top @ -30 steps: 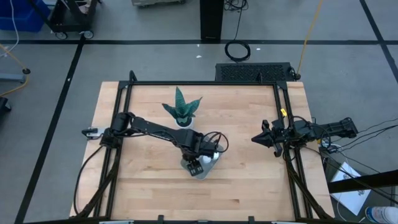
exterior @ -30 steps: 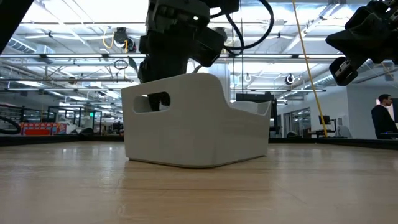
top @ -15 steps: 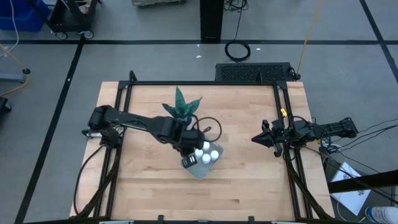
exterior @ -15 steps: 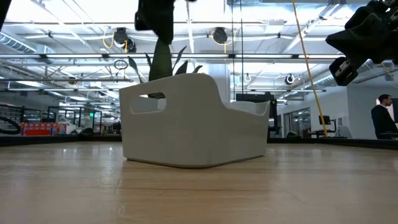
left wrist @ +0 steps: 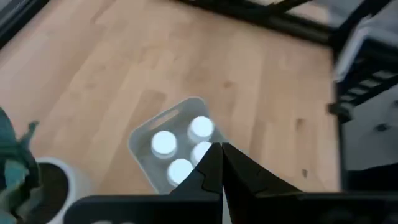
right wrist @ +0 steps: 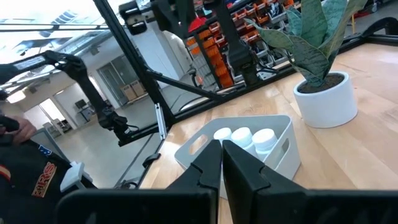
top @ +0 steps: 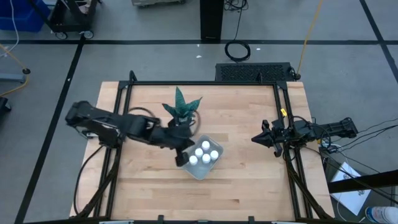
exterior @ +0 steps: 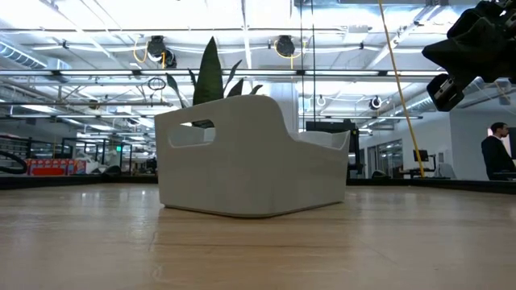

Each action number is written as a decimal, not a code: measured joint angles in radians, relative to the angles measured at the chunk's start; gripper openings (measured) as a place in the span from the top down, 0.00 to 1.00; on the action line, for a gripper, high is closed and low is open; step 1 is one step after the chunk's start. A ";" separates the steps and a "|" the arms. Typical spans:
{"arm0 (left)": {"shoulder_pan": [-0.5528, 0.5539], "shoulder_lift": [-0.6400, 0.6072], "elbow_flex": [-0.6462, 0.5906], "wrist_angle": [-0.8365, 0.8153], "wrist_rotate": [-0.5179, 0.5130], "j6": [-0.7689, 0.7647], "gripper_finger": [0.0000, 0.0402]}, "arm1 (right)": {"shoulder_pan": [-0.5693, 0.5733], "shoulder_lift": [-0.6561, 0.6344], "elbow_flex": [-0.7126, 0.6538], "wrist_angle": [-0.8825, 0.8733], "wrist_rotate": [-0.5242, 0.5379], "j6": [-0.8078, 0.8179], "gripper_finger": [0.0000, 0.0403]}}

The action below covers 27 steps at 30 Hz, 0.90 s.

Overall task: Pick and place pill bottles into a basket
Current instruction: Return to Home Position

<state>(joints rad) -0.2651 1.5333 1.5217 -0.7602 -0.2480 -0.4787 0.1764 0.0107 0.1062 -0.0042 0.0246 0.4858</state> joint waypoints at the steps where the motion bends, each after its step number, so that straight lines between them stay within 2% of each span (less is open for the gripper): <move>1: -0.005 -0.042 -0.050 0.043 0.010 -0.004 0.99 | 0.000 0.000 0.000 0.000 0.000 0.000 0.98; 5: -0.012 -0.230 -0.273 0.259 0.015 -0.042 0.96 | 0.000 0.000 0.000 0.000 0.000 0.000 0.98; 9: 0.017 -0.442 -0.501 0.442 0.089 -0.008 0.96 | 0.000 0.000 0.000 0.000 0.000 0.000 0.98; 13: 0.057 -0.639 -0.675 0.389 -0.016 -0.136 0.99 | 0.000 0.000 0.000 0.000 0.000 0.000 0.98; 16: 0.064 -0.767 -0.767 0.261 -0.015 -0.126 0.96 | 0.000 0.000 0.000 0.000 0.000 0.000 0.98; 19: 0.050 -0.853 -0.858 0.238 -0.010 -0.137 0.91 | 0.000 0.000 0.000 0.000 0.000 0.000 0.98; 23: 0.043 -0.923 -0.990 0.378 -0.105 0.063 0.85 | 0.000 0.000 0.000 0.000 0.000 0.000 0.98; 27: 0.054 -0.979 -1.117 0.579 -0.085 0.198 0.81 | 0.000 0.000 0.000 0.000 0.000 0.000 0.98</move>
<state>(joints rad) -0.2109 0.5541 0.4045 -0.1808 -0.3333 -0.2806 0.1764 0.0105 0.1062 -0.0040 0.0246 0.4856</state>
